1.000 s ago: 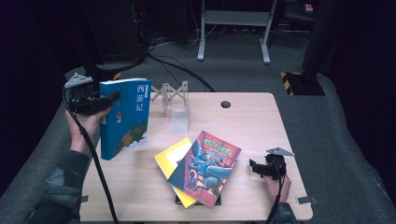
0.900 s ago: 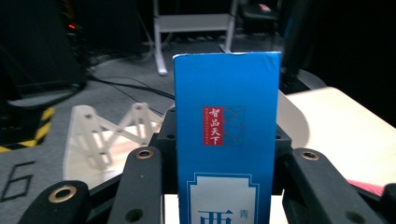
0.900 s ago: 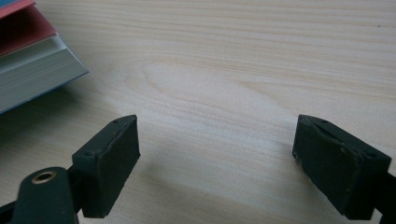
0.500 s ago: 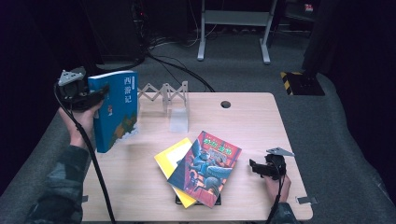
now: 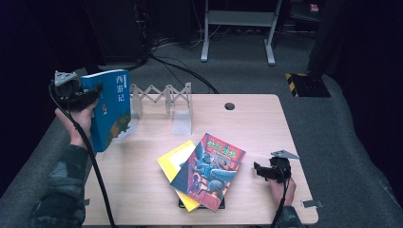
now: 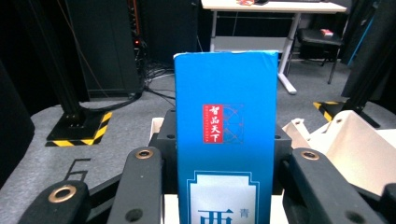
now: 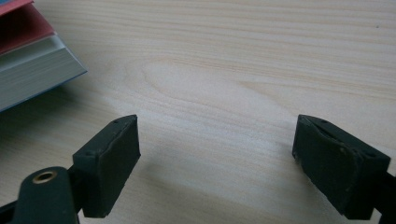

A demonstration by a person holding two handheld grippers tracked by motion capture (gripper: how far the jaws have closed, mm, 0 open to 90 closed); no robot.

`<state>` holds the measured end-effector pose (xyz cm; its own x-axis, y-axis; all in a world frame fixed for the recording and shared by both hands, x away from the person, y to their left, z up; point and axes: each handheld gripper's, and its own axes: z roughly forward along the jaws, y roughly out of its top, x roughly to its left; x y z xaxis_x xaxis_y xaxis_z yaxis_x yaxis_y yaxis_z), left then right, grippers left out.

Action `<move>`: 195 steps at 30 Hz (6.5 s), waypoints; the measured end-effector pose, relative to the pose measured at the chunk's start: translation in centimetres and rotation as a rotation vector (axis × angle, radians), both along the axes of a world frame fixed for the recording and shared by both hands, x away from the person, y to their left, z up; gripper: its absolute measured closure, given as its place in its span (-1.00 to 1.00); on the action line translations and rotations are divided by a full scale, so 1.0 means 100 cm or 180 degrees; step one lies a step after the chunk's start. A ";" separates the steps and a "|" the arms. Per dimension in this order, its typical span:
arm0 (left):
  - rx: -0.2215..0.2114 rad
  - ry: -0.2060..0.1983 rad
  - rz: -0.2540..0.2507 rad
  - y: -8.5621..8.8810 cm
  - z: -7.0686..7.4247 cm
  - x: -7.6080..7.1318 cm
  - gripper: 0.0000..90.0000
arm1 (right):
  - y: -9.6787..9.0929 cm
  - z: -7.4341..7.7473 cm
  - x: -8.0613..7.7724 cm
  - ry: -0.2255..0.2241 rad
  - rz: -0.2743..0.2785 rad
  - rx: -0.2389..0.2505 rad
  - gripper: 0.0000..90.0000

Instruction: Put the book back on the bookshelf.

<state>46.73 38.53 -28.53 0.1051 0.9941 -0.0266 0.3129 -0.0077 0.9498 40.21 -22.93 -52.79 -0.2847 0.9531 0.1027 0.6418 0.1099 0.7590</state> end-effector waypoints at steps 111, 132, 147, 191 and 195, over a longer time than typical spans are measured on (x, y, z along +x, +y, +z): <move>0.0559 0.0816 -0.0309 0.021 -0.037 0.001 -0.13 | 0.001 0.000 0.000 0.0000 0.0030 -0.0033 -0.68; 0.0492 0.1014 -0.0220 0.013 -0.034 0.009 0.36 | 0.001 0.000 -0.001 0.0014 0.0017 -0.0012 -0.68; 0.0276 0.0819 0.0024 0.008 -0.019 0.039 0.36 | 0.001 0.000 0.000 0.0006 0.0018 -0.0007 -0.67; 0.0348 0.0984 0.0606 0.002 -0.037 0.091 0.19 | 0.000 0.000 0.000 -0.0001 0.0020 0.0007 -0.67; 0.0299 0.0955 0.0591 0.005 -0.036 0.086 -0.01 | 0.000 0.000 0.000 -0.0002 0.0022 0.0008 -0.67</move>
<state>55.36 39.00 -32.14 -0.0760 0.9951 0.0635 0.5818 -0.0075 0.8133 40.17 -22.96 -52.78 -0.2914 0.9508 0.1051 0.6405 0.1124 0.7597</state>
